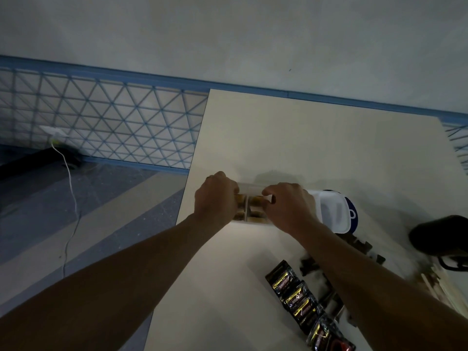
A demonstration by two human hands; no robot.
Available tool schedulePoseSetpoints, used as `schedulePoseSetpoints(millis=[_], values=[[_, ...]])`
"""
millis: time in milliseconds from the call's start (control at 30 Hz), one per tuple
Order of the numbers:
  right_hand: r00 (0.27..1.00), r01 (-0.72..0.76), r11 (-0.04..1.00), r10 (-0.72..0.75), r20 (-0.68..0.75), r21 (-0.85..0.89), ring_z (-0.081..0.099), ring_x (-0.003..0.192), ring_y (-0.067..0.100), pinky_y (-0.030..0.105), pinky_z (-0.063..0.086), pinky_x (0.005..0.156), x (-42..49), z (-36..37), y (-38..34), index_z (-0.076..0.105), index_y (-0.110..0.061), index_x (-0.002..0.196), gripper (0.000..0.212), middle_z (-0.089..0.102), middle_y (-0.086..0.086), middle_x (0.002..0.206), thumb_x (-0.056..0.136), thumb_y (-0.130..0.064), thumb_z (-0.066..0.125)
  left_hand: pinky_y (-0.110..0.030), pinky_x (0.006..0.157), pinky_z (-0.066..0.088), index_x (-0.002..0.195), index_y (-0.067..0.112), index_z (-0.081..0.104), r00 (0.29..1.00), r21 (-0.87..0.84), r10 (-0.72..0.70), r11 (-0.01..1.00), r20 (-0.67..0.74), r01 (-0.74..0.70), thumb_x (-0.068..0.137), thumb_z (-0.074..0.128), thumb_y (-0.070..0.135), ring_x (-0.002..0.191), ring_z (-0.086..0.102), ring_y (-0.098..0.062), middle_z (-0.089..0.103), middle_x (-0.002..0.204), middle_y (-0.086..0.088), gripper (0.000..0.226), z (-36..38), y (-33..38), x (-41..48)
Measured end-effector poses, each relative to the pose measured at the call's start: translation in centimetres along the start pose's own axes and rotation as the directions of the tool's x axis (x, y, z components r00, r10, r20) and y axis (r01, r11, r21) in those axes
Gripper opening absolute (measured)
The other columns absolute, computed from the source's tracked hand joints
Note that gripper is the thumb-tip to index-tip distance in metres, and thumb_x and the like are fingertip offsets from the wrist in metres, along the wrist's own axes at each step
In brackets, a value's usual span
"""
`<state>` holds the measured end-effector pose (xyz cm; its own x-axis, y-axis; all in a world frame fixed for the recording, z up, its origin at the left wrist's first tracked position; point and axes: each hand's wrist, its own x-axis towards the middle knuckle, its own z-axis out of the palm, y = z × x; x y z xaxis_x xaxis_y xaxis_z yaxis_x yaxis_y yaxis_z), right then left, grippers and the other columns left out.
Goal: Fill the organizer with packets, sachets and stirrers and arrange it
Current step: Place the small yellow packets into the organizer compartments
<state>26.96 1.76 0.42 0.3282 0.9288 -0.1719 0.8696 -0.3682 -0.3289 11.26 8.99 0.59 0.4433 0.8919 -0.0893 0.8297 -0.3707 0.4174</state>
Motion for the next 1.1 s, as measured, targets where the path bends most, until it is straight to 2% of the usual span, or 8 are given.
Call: schedulePoseSetpoints(millis=[233, 333, 500, 567, 733, 800, 900, 1100], values=[[0.999, 0.012, 1.000, -0.012, -0.037, -0.002, 0.064, 0.079, 0.019, 0.031, 0.053, 0.066, 0.1, 0.3, -0.3, 0.075, -0.028, 0.093, 0.015, 0.070, -0.006, 0.089, 0.088, -0.026, 0.062, -0.031, 0.064, 0.046, 0.098, 0.021, 0.075, 1.000, -0.013, 0.026, 1.000, -0.017, -0.026, 0.085, 0.068, 0.015, 0.088, 0.060, -0.025, 0.060, 0.099, -0.003, 0.016, 0.0, -0.4, 0.5], [0.994, 0.034, 0.999, -0.035, -0.099, -0.012, 0.061, 0.076, 0.019, 0.028, 0.047, 0.063, 0.1, -0.1, -0.4, 0.075, -0.027, 0.091, 0.015, 0.068, -0.006, 0.087, 0.089, -0.026, 0.060, -0.029, 0.061, 0.043, 0.094, 0.022, 0.077, 0.998, -0.024, 0.051, 0.998, -0.043, -0.052, 0.086, 0.067, 0.017, 0.084, 0.060, -0.024, 0.060, 0.096, -0.004, 0.013, -0.3, -0.4, 0.7], [0.988, 0.044, 0.998, -0.048, -0.149, -0.035, 0.049, 0.067, 0.016, 0.022, 0.027, 0.052, -0.2, -0.9, -0.7, 0.075, -0.026, 0.088, 0.015, 0.065, -0.006, 0.082, 0.088, -0.025, 0.060, -0.032, 0.063, 0.053, 0.091, 0.022, 0.077, 0.993, -0.061, 0.089, 0.994, -0.077, -0.094, 0.087, 0.067, 0.020, 0.079, 0.062, -0.022, 0.062, 0.093, -0.003, 0.011, -0.6, -0.6, 0.8], [0.986, 0.039, 0.999, -0.044, -0.160, -0.031, 0.049, 0.067, 0.016, 0.022, 0.025, 0.051, -0.4, -1.0, -0.6, 0.075, -0.026, 0.086, 0.016, 0.066, -0.007, 0.082, 0.088, -0.024, 0.060, -0.034, 0.064, 0.055, 0.091, 0.022, 0.077, 0.993, -0.073, 0.090, 0.993, -0.078, -0.096, 0.086, 0.068, 0.020, 0.079, 0.062, -0.021, 0.062, 0.093, -0.002, 0.010, -0.5, -0.7, 0.6], [0.985, 0.030, 1.000, -0.031, -0.172, -0.006, 0.062, 0.074, 0.021, 0.026, 0.039, 0.058, -0.6, -0.8, -0.6, 0.075, -0.026, 0.088, 0.016, 0.069, -0.007, 0.085, 0.088, -0.023, 0.059, -0.030, 0.061, 0.052, 0.093, 0.022, 0.076, 0.994, -0.101, 0.078, 0.991, -0.072, -0.085, 0.086, 0.070, 0.022, 0.076, 0.061, -0.016, 0.064, 0.092, -0.001, 0.009, 0.1, -1.0, 0.2], [0.989, 0.023, 1.000, -0.022, -0.144, 0.006, 0.065, 0.083, 0.021, 0.027, 0.043, 0.063, -0.6, -0.8, -0.6, 0.075, -0.027, 0.097, 0.018, 0.071, -0.007, 0.092, 0.089, -0.024, 0.059, -0.028, 0.062, 0.051, 0.099, 0.022, 0.075, 0.997, -0.118, 0.060, 0.991, -0.055, -0.066, 0.086, 0.071, 0.022, 0.078, 0.062, -0.016, 0.064, 0.095, -0.001, 0.014, 0.3, -1.2, 0.0], [0.996, 0.005, 1.000, -0.002, -0.093, 0.030, 0.065, 0.094, 0.022, 0.029, 0.045, 0.072, -0.6, -0.8, -0.4, 0.071, -0.030, 0.112, 0.027, 0.071, -0.008, 0.103, 0.089, -0.026, 0.058, -0.035, 0.067, 0.056, 0.109, 0.021, 0.072, 0.996, -0.122, 0.070, 0.990, -0.054, -0.076, 0.085, 0.070, 0.019, 0.083, 0.063, -0.019, 0.064, 0.099, -0.003, 0.024, 0.5, -1.4, -0.1], [0.996, 0.002, 0.999, 0.002, -0.091, 0.038, 0.065, 0.086, 0.020, 0.029, 0.049, 0.070, -0.4, -0.5, -0.1, 0.070, -0.030, 0.107, 0.022, 0.070, -0.009, 0.093, 0.086, -0.028, 0.061, -0.033, 0.066, 0.055, 0.110, 0.018, 0.071, 0.995, -0.146, 0.071, 0.986, -0.065, -0.080, 0.085, 0.069, 0.018, 0.083, 0.062, -0.018, 0.064, 0.098, -0.003, 0.025, 0.0, -1.5, 0.0]])
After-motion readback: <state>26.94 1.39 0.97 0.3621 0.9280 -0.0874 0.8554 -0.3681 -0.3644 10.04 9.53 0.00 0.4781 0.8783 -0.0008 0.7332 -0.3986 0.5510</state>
